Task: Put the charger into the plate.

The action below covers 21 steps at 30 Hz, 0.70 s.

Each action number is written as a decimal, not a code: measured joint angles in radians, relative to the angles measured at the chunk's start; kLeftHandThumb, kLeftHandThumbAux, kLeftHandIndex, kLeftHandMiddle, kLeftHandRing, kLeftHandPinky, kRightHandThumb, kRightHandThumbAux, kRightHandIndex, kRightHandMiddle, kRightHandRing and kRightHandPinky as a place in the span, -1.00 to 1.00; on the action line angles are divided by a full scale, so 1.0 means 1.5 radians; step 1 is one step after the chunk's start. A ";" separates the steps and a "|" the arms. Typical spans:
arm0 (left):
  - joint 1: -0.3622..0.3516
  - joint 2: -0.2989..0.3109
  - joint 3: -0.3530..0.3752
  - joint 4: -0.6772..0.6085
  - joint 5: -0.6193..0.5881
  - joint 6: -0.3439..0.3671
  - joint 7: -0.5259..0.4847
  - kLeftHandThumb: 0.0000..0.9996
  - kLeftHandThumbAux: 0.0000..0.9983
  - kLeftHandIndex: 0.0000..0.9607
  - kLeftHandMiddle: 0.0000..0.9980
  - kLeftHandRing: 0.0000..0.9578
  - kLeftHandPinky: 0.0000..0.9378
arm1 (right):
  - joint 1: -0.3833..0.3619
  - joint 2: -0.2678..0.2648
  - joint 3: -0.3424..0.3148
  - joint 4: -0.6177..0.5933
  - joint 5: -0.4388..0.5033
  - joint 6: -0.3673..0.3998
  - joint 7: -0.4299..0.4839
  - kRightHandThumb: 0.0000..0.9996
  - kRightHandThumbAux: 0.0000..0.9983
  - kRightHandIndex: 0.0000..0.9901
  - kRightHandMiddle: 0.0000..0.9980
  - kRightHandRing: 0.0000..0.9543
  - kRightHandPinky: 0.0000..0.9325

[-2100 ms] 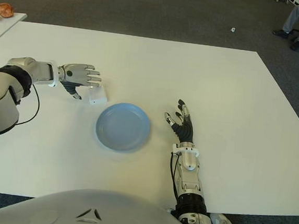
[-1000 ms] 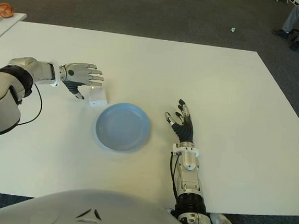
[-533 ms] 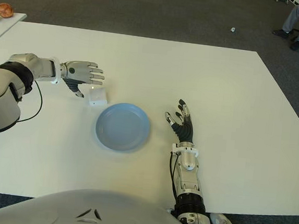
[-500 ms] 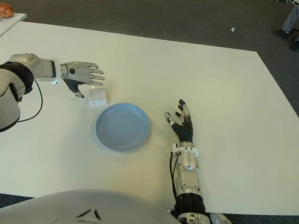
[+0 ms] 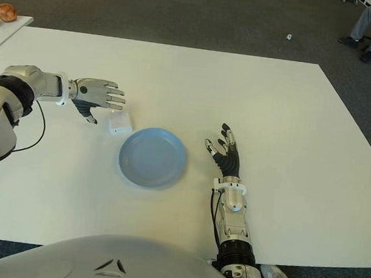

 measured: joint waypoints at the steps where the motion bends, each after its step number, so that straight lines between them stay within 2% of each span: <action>1: 0.001 0.001 0.000 0.000 0.000 0.001 0.000 -0.42 -0.48 -1.00 -1.00 -1.00 -1.00 | 0.000 0.000 0.000 0.001 0.000 -0.002 0.000 -1.00 0.39 -0.93 -0.86 -0.88 -0.86; 9: 0.007 0.002 0.020 0.003 -0.015 0.006 0.000 -0.21 -0.53 -1.00 -1.00 -1.00 -1.00 | -0.001 -0.001 -0.002 0.006 0.000 -0.011 0.007 -1.00 0.33 -0.93 -0.85 -0.87 -0.86; 16: 0.006 0.002 0.027 0.000 -0.015 0.010 0.000 -0.18 -0.55 -1.00 -1.00 -1.00 -1.00 | -0.001 -0.002 -0.002 0.008 0.000 -0.015 0.007 -1.00 0.25 -0.93 -0.84 -0.86 -0.86; 21: 0.006 0.000 0.027 -0.003 -0.015 0.018 0.000 -0.24 -0.55 -1.00 -1.00 -1.00 -1.00 | -0.002 -0.002 -0.002 0.008 0.000 -0.015 0.006 -1.00 0.25 -0.93 -0.84 -0.86 -0.85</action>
